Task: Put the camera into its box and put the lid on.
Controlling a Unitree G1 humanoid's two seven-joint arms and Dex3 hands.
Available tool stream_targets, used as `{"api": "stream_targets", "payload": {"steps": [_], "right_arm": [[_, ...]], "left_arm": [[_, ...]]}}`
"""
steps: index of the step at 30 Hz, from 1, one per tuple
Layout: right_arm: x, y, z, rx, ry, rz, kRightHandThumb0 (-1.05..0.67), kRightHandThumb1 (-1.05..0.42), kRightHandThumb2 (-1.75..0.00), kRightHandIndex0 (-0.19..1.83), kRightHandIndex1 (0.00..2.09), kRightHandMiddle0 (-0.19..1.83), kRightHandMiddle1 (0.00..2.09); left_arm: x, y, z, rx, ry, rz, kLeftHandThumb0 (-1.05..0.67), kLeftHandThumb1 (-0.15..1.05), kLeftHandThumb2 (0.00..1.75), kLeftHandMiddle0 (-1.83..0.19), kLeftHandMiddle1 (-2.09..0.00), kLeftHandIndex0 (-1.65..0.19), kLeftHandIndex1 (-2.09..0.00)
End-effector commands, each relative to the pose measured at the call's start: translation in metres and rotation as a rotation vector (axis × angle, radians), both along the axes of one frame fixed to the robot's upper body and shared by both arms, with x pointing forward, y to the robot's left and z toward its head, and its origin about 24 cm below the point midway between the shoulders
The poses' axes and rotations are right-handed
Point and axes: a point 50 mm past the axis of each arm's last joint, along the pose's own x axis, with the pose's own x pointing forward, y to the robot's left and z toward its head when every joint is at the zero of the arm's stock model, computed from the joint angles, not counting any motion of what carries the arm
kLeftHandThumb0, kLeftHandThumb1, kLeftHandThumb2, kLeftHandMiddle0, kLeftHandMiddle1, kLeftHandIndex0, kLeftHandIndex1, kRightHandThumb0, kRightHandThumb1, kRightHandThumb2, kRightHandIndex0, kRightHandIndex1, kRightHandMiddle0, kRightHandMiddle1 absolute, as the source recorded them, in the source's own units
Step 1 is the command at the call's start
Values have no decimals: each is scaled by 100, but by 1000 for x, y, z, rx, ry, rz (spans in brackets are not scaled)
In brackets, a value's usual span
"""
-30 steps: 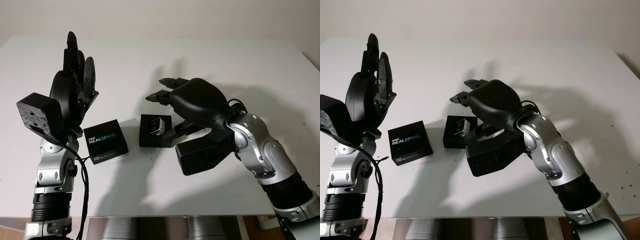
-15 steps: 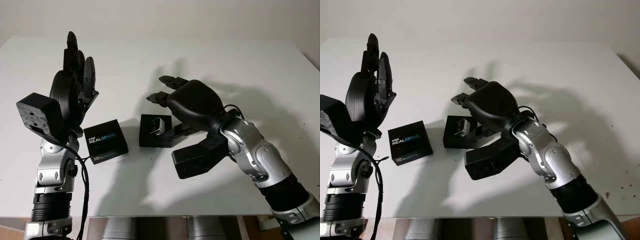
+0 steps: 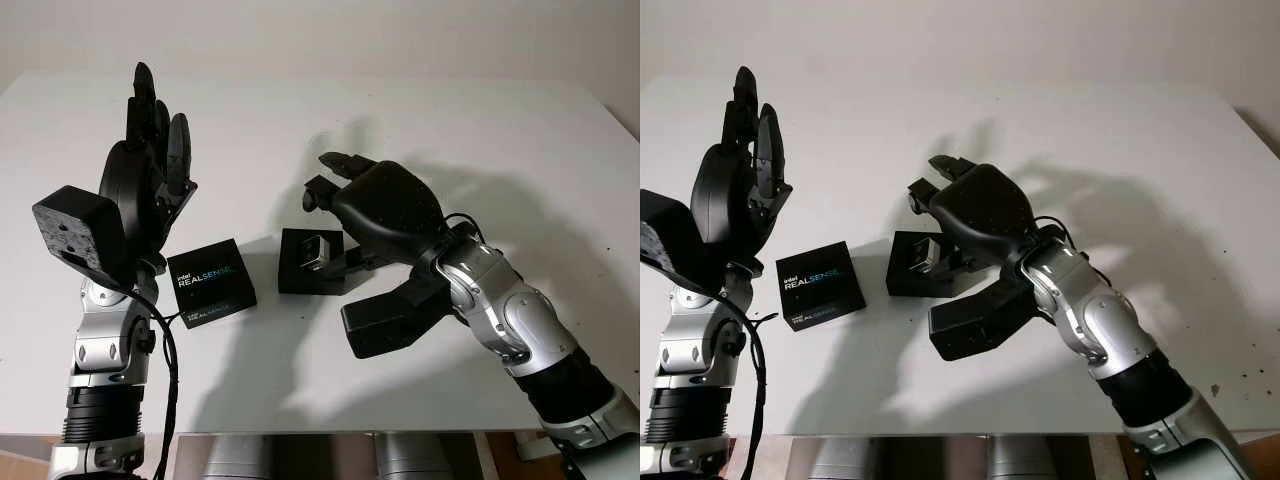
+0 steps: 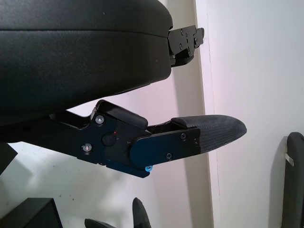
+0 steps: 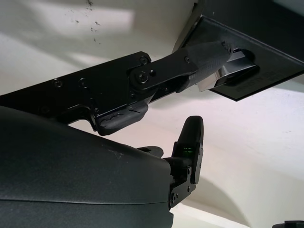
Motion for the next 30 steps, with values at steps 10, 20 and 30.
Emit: {"api": "stream_targets", "payload": {"steps": [10,20,30], "right_arm": [[-1,4,-4,6,26,-8,-84,-104,-6,34,6,15,111],[1,6,-9,25,36,-4,-80,-104,-6,37,7,16,122],[4,7,-15,21,43,1,-71,-103,-5,41,8,20,129]], "left_arm": [[1,-2,8,15,-27,-7,-72,105,60,19,0,19,0],[1,-3,7,6,-27,0,-72,105,58,19,0,19,0],[0,-1,6,-6,-29,5,-73,105,57,19,0,19,0]]}}
